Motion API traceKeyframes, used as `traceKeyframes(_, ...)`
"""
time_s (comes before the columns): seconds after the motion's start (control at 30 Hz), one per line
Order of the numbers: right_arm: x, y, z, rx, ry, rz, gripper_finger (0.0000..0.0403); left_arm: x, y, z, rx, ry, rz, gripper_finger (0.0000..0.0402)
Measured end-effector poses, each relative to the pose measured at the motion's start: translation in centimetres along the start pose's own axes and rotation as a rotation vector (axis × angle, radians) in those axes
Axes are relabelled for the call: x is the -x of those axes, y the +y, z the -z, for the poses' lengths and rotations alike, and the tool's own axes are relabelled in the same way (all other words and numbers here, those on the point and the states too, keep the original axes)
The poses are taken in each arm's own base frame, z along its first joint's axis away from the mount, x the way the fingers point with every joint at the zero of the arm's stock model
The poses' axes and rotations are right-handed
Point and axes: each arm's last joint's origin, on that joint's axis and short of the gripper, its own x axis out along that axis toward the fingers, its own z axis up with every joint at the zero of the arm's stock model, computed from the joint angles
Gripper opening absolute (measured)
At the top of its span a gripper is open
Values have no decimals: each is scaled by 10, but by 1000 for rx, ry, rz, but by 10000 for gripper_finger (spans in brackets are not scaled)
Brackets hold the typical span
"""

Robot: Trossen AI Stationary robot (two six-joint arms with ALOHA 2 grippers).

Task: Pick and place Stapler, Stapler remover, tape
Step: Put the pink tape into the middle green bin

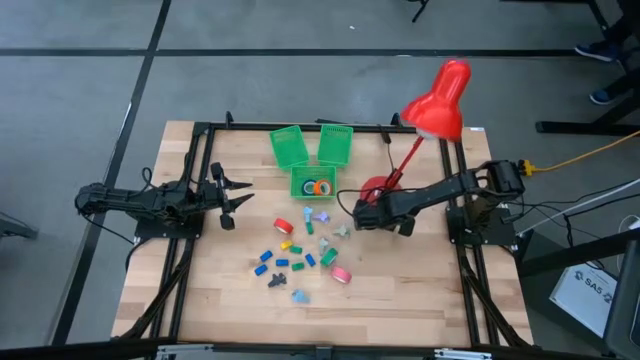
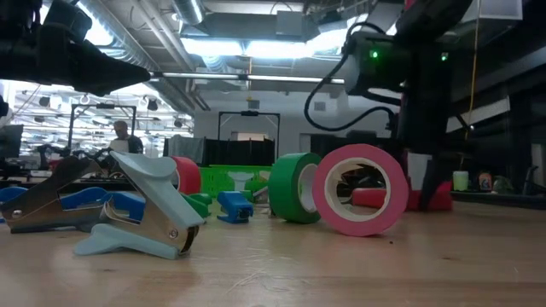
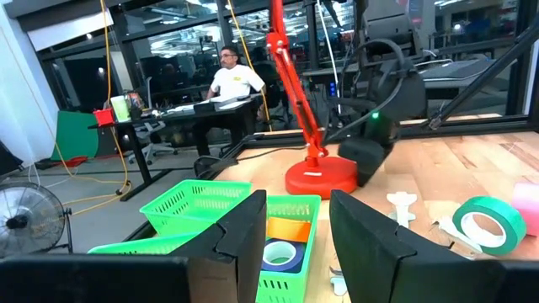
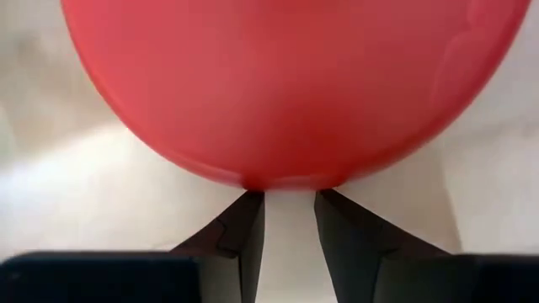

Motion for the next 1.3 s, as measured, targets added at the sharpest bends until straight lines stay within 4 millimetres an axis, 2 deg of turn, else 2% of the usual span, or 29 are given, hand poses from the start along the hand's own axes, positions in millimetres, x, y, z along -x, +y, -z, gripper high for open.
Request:
traceKeyframes(0.17,-3,0,-9,26,-61,12,113,0,0,0,0,0,0,127)
traceKeyframes(0.37,-6,3,-19,8,-60,29,113,0,0,0,0,0,0,128)
traceKeyframes(0.67,-9,9,-27,75,-67,8,113,0,0,0,0,0,0,128)
traceKeyframes(0.87,-5,17,-20,83,-1,-63,113,0,0,0,0,0,0,128)
traceKeyframes(1.07,12,30,-5,168,97,-126,113,0,0,0,0,0,0,127)
traceKeyframes(1.3,42,46,15,493,165,-247,113,0,0,0,0,0,0,128)
